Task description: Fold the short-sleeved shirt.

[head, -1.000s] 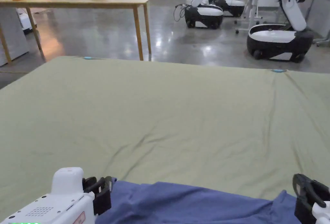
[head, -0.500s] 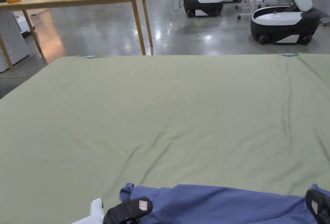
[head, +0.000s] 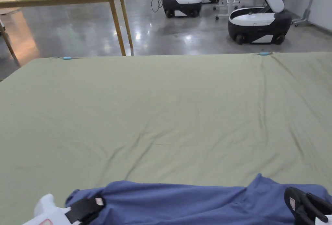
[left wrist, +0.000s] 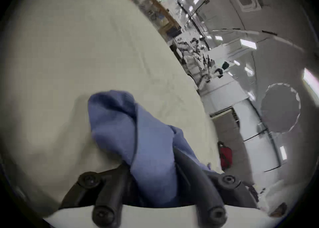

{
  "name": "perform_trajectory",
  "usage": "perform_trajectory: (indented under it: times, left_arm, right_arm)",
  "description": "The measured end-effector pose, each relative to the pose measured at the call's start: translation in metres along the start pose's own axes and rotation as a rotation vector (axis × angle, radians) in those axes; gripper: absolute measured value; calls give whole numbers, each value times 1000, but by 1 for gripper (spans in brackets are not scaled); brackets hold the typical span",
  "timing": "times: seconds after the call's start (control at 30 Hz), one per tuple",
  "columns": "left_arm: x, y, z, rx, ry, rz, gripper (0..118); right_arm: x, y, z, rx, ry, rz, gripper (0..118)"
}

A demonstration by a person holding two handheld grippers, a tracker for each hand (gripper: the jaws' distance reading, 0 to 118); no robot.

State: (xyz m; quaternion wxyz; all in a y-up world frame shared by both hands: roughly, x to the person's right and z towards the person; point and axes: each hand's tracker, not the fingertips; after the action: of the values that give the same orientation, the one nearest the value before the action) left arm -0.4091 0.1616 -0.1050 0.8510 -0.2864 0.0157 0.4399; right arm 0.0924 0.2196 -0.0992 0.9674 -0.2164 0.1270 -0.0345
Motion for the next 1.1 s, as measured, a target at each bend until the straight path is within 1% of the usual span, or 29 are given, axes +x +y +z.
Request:
perform_trajectory:
  times: [0.03, 0.1, 0.13, 0.17, 0.2, 0.27, 0.33, 0.37, 0.43, 0.5, 0.53, 0.57, 0.6, 0.63, 0.67, 0.73, 0.83, 0.87, 0.9, 0.93, 0.97, 1.0, 1.03, 1.07, 1.1]
  left_arm:
    - [-23, 16, -7, 17, 23, -58, 6]
    - [25, 9, 4, 44, 113, -316, 6]
    - [56, -4, 4, 72, 161, -468, 6]
    - [89, -24, 5, 87, 183, -573, 6]
    - [117, -43, -4, 68, 162, -691, 6]
    - [157, -82, -27, 40, 152, -844, 6]
    - [187, -125, -56, 5, 137, -983, 6]
    - [196, -142, -69, -45, 121, -1006, 6]
    - [216, -183, -95, -145, 116, -1008, 7]
    - [215, -205, -120, -184, 168, -1009, 7]
    - [204, -212, -137, -190, 207, -1013, 10]
    - [193, -214, -149, -217, 222, -972, 26]
    - [190, -211, -151, -250, 195, -913, 54]
    - [191, -206, -149, -257, 175, -873, 87]
    - [199, -201, -135, -232, 150, -846, 108]
    - [211, -183, -105, -141, 27, -779, 107]
    - [214, -145, -69, -32, -51, -652, 107]
    - [208, -133, -67, -44, -29, -591, 106]
    - [202, -123, -68, -64, 9, -545, 102]
    - [193, -116, -72, -103, 50, -520, 82]
    - [182, -112, -84, -136, 72, -521, 27]
    - [178, -112, -88, -155, 73, -535, 13]
    - [174, -118, -95, -205, 81, -532, 4]
    - [167, -128, -101, -242, 88, -513, 2]
    - [163, -135, -107, -260, 40, -511, 2]
  right_arm:
    - [1, 1, 0, -7, 6, 6, 1]
    - [3, 3, -1, -23, 10, 13, 1]
    - [5, 4, -3, -36, 11, 16, 1]
    - [7, 5, -4, -46, 15, 15, 1]
    - [10, 6, -5, -58, 17, 11, 1]
    - [15, 9, -8, -101, 12, 11, 1]
    - [23, 12, -9, -109, 9, 15, 1]
    - [23, 16, -6, -109, 10, 16, 1]
    - [32, 19, -1, -110, 16, 14, 1]
    - [39, 23, 6, -107, 17, 10, 1]
    - [43, 25, 10, -107, 23, 3, 1]
    - [48, 26, 12, -107, 33, -8, 1]
    - [51, 26, 15, -106, 39, -14, 1]
    - [54, 27, 19, -100, 41, -16, 1]
    - [56, 27, 21, -96, 42, -15, 1]
    - [61, 26, 23, -89, 43, -23, 1]
    - [68, 23, 25, -84, 62, -63, 1]
    - [68, 22, 26, -79, 65, -70, 1]
    - [68, 20, 25, -75, 67, -74, 1]
    - [68, 19, 25, -71, 71, -81, 1]
    - [67, 18, 25, -69, 76, -89, 1]
    - [67, 18, 25, -68, 80, -96, 1]
    - [66, 17, 25, -69, 84, -100, 1]
    - [65, 16, 25, -70, 85, -99, 1]
    - [64, 16, 25, -74, 84, -96, 1]
